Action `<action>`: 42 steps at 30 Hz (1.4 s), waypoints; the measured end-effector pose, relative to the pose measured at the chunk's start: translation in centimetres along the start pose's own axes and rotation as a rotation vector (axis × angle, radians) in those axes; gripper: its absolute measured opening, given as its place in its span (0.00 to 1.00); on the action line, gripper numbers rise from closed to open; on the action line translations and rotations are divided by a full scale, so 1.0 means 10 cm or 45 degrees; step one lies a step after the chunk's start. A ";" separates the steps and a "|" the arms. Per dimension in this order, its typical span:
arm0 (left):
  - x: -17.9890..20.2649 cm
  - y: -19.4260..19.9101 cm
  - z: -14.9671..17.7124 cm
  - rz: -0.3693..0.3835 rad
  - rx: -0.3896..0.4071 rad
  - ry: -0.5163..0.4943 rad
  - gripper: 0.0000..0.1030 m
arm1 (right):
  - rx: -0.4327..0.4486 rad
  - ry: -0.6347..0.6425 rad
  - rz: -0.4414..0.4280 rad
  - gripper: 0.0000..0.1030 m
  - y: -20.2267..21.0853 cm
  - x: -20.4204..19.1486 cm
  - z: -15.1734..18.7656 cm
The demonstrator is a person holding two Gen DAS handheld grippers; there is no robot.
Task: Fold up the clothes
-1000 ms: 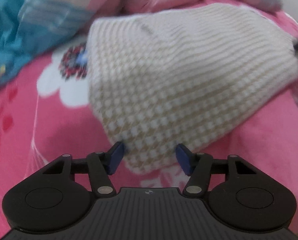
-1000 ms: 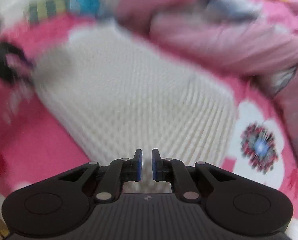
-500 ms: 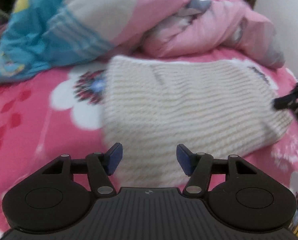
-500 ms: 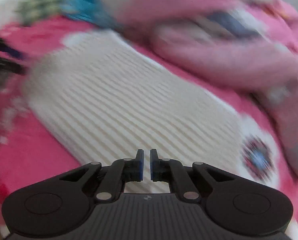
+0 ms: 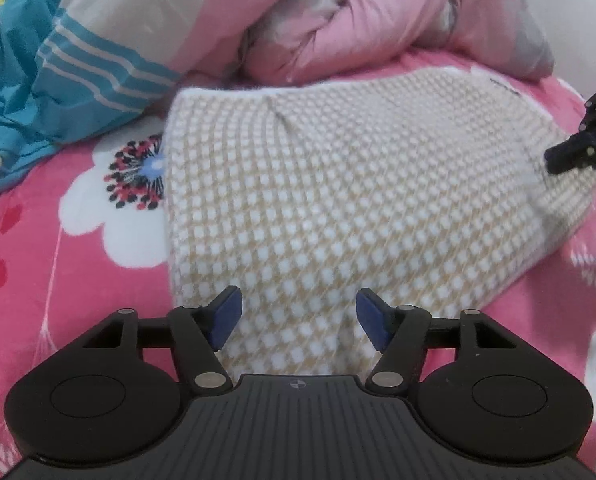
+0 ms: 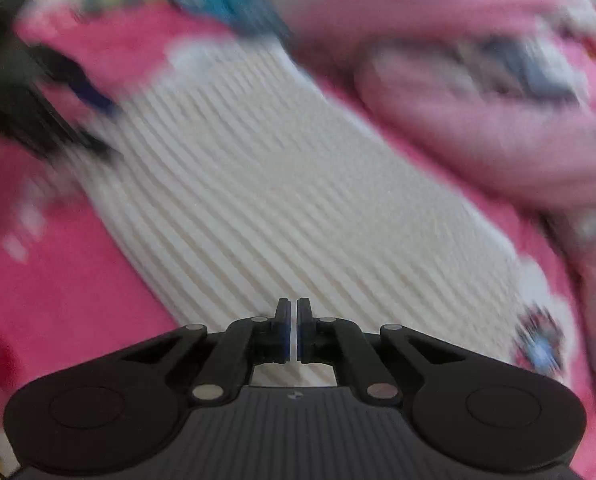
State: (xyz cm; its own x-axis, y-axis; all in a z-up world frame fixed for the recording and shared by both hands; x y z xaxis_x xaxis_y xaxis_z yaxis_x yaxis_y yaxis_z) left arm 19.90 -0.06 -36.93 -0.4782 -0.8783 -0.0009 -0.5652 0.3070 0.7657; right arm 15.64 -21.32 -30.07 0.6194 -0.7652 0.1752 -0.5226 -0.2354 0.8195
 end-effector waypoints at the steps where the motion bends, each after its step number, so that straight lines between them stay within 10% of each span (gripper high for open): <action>1: 0.01 -0.05 0.02 -0.007 -0.014 0.008 0.62 | 0.001 0.013 -0.024 0.00 -0.09 -0.11 -0.01; 8: -0.04 -0.07 0.05 -0.025 -0.034 0.087 0.63 | -0.165 -0.005 0.021 0.00 -0.64 -0.27 0.34; 14: 0.05 0.27 -0.15 0.013 0.121 0.130 0.64 | 0.013 -0.260 0.095 0.00 -0.24 0.09 -0.02; 18: 0.34 -0.13 -0.15 0.040 0.065 0.121 0.64 | -0.050 -0.461 0.086 0.00 -0.78 0.33 0.20; 29: 0.54 -0.24 -0.36 -0.022 0.121 0.140 0.66 | 0.077 -0.580 0.284 0.00 -0.58 0.84 0.04; 35: 0.48 -0.60 -0.40 -0.043 0.025 0.287 0.64 | -0.021 -0.713 0.190 0.00 -1.00 1.11 0.24; 42: 0.42 -0.71 -0.83 -0.125 0.161 0.310 0.66 | 0.066 -0.771 0.162 0.00 -1.15 1.47 0.23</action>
State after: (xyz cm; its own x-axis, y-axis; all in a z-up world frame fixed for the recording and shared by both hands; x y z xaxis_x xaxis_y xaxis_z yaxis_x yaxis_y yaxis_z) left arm 27.48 -8.98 -37.08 -0.2501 -0.9635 0.0950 -0.6872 0.2458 0.6836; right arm 29.37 -31.22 -38.22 0.1159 -0.9898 -0.0834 -0.6078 -0.1371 0.7822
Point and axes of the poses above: each gripper's, at about its wrist camera, not at the fingertips, and y roughly against the way its jaws point, x to its right, z to its underside, the point moved 1 cm from there along -y, roughly the way its jaws point, and after that the axes turned 3 degrees about x, right-handed, at the moved point
